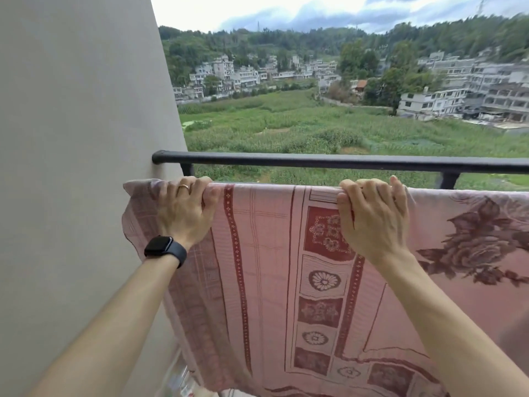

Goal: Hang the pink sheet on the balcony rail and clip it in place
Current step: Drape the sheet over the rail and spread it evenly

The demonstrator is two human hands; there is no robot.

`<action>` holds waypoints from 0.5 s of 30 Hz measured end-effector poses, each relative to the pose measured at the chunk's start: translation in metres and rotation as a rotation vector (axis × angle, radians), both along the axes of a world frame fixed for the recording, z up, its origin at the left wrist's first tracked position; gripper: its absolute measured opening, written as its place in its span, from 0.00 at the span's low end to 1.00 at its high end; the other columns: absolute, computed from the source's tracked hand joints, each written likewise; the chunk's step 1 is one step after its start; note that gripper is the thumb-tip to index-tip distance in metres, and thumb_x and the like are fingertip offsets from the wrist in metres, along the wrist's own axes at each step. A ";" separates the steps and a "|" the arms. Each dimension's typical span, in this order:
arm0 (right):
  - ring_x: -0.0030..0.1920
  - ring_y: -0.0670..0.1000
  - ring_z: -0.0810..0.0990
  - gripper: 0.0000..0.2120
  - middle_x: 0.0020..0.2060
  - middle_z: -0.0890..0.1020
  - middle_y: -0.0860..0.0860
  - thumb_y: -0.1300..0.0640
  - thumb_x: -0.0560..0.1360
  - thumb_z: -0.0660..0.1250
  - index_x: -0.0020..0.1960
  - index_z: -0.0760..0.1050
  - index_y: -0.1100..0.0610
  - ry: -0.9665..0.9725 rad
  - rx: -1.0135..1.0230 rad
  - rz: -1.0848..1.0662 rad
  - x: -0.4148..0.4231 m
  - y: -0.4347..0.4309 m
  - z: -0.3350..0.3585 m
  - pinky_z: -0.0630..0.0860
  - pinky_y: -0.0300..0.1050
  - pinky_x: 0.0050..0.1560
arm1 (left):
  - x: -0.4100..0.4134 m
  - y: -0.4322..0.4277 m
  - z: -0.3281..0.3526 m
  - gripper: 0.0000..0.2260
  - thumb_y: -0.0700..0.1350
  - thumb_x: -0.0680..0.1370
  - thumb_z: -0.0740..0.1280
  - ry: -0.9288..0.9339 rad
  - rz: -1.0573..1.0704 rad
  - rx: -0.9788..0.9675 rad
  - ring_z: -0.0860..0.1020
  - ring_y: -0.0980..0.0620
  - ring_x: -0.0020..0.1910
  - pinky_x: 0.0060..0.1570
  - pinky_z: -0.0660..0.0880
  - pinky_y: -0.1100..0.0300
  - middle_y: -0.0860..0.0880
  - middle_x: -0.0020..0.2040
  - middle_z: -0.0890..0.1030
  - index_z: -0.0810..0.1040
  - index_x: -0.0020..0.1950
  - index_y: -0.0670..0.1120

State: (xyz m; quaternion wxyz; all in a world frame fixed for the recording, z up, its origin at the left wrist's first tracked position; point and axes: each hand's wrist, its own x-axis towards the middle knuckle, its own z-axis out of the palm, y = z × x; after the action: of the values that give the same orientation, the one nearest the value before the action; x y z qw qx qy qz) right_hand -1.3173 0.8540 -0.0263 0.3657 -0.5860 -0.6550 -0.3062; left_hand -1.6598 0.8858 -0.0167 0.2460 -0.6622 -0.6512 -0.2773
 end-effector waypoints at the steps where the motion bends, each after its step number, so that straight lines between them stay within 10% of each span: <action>1: 0.52 0.56 0.73 0.15 0.49 0.79 0.53 0.49 0.82 0.55 0.55 0.76 0.55 0.018 0.025 -0.020 0.006 0.000 -0.001 0.63 0.56 0.66 | 0.000 0.001 -0.003 0.22 0.60 0.82 0.46 -0.004 -0.014 0.015 0.73 0.42 0.58 0.63 0.63 0.42 0.46 0.56 0.79 0.75 0.61 0.51; 15: 0.53 0.58 0.73 0.22 0.50 0.81 0.58 0.47 0.82 0.50 0.48 0.78 0.59 0.319 -0.073 -0.237 0.069 -0.009 0.027 0.60 0.57 0.66 | 0.018 0.013 0.003 0.16 0.53 0.82 0.52 -0.179 -0.105 0.146 0.73 0.42 0.60 0.68 0.58 0.42 0.45 0.57 0.79 0.77 0.56 0.49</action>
State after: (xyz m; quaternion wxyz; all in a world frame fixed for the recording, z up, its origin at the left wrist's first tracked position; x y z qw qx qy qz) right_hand -1.2478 0.8451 0.0011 0.4048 -0.7131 -0.5258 -0.2263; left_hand -1.6417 0.8987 -0.0139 0.2196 -0.6481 -0.6132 -0.3946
